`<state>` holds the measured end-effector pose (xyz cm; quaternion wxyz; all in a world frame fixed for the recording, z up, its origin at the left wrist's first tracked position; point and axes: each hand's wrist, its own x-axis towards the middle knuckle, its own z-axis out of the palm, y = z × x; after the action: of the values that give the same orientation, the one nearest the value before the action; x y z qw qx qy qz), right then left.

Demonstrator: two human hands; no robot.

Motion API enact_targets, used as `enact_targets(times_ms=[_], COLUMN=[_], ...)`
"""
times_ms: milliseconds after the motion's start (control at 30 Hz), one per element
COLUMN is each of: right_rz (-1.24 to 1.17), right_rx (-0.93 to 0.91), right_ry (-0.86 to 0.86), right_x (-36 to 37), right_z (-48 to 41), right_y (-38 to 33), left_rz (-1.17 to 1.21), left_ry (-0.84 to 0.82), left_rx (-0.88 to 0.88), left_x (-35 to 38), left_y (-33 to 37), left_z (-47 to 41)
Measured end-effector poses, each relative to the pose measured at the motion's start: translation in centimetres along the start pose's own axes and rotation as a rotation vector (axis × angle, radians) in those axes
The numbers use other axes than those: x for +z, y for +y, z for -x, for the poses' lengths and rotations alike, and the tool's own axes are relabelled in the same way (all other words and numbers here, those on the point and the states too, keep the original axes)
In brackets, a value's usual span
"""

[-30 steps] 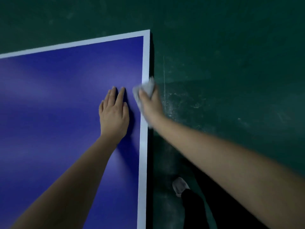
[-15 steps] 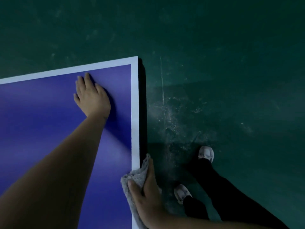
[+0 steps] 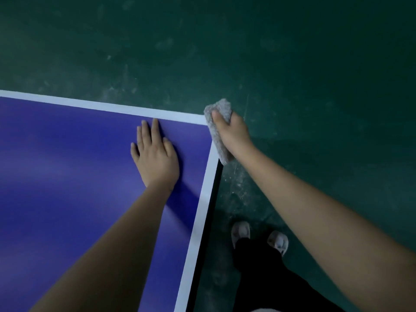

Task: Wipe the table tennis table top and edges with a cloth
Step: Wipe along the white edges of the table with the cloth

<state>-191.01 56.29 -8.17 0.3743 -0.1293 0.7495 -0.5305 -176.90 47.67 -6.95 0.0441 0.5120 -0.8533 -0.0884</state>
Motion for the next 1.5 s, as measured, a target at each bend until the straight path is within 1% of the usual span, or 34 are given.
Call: enact_targets(times_ms=[167,233,300,433,500,567,667,733,800,900,1034,1134,1200,1300,1434,1500], right_rz=[0.254,0.339,0.411,0.53,0.551,0.554,0.509,0.495,0.437,0.4,0.482,0.557,0.52,0.429,0.396,0.419], right_rx=[-0.082,-0.056,0.01,0.076,0.036,-0.019,-0.021,-0.022,0.0,0.075,0.124,0.082,0.017,-0.061,-0.034,-0.023], right_ry=[-0.346,-0.493,-0.638,-0.876,-0.945,-0.976,-1.004,-1.041,-1.055,-1.048,-1.123,-1.187,-1.182,-1.129,-1.135,-1.179], right_x=[-3.9,-5.0,-5.3,-1.7,2.0,6.0,11.2,12.8,12.1,7.9,1.8,1.7,4.2,10.6,20.1,23.6], right_z=[-0.3,-1.3,-2.7,-6.0,-7.6,-8.9,-10.2,-10.6,-10.4,-9.2,-8.1,-9.1,-9.7,-11.0,-13.5,-14.6], right_y=[0.4,-0.1,-1.5,-4.6,-5.9,-7.1,-8.3,-8.7,-8.5,-6.9,-4.5,-4.2,-4.7,-6.3,-9.7,-11.3], left_rz=[0.011,-0.007,-0.036,-0.045,-0.034,-0.029,-0.029,-0.052,-0.062,-0.033,0.028,0.033,0.051,0.088,0.102,0.102], left_ry=[0.007,-0.009,-0.036,-0.073,-0.08,-0.082,-0.108,-0.126,-0.151,-0.152,-0.143,-0.149,-0.15,-0.133,-0.11,-0.12], left_rx=[-0.002,0.001,-0.001,-0.001,-0.002,-0.02,-0.038,-0.044,-0.052,-0.046,-0.039,-0.055,-0.063,-0.103,-0.207,-0.225], left_x=[0.0,0.0,-0.1,-0.4,-0.7,-1.0,-1.3,-1.5,-1.7,-2.0,-2.0,-2.1,-2.1,-2.2,-2.4,-2.7], left_y=[0.0,0.1,0.2,0.3,0.4,0.5,0.7,0.7,0.7,0.6,0.5,0.5,0.6,0.5,0.8,0.6], left_z=[0.3,0.5,0.4,0.3,0.1,0.0,0.0,-0.1,-0.1,0.2,0.1,-0.1,0.0,0.0,-0.2,-0.8])
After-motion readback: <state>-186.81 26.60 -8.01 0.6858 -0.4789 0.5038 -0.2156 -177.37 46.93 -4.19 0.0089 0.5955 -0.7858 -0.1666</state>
